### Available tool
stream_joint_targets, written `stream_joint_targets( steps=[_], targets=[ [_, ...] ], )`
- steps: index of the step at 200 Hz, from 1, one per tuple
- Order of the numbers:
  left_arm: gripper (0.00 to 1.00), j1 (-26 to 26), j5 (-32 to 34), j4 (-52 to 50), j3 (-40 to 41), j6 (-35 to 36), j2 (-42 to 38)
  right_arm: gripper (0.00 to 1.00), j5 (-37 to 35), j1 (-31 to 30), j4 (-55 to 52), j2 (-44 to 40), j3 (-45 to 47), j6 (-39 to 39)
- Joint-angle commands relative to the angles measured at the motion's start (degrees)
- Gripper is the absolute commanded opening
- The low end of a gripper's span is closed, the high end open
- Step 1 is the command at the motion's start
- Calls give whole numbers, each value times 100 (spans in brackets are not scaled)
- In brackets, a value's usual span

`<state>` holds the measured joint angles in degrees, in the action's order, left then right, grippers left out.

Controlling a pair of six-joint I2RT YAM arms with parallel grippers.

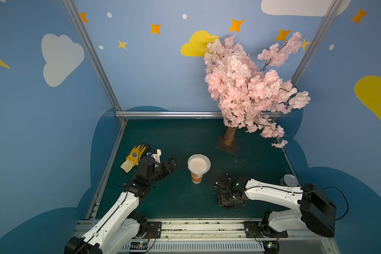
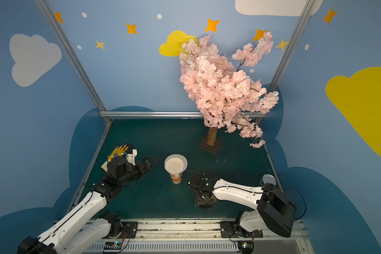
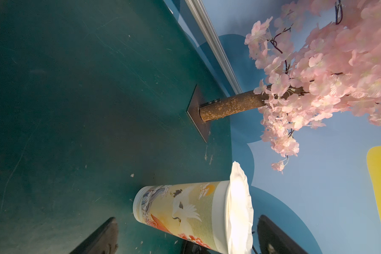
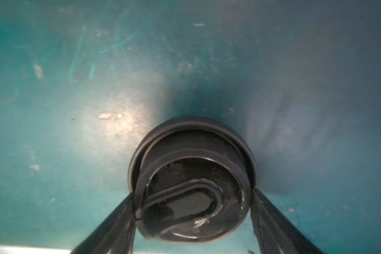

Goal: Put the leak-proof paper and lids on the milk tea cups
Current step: Pick up the cup lid from the center of the board.

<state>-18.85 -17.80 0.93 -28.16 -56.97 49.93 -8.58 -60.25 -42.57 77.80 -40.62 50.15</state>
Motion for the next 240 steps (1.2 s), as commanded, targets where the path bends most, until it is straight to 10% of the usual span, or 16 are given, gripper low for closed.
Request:
stream_joint_targets(
  steps=[1, 240],
  targets=[
    [97, 4, -72, 70, -172, 72, -10, 80, -241, 18, -296, -137, 98, 204],
    [96, 2, -74, 12, -186, 54, 30, 72, 22, 557, -34, -439, 696, 354]
  ],
)
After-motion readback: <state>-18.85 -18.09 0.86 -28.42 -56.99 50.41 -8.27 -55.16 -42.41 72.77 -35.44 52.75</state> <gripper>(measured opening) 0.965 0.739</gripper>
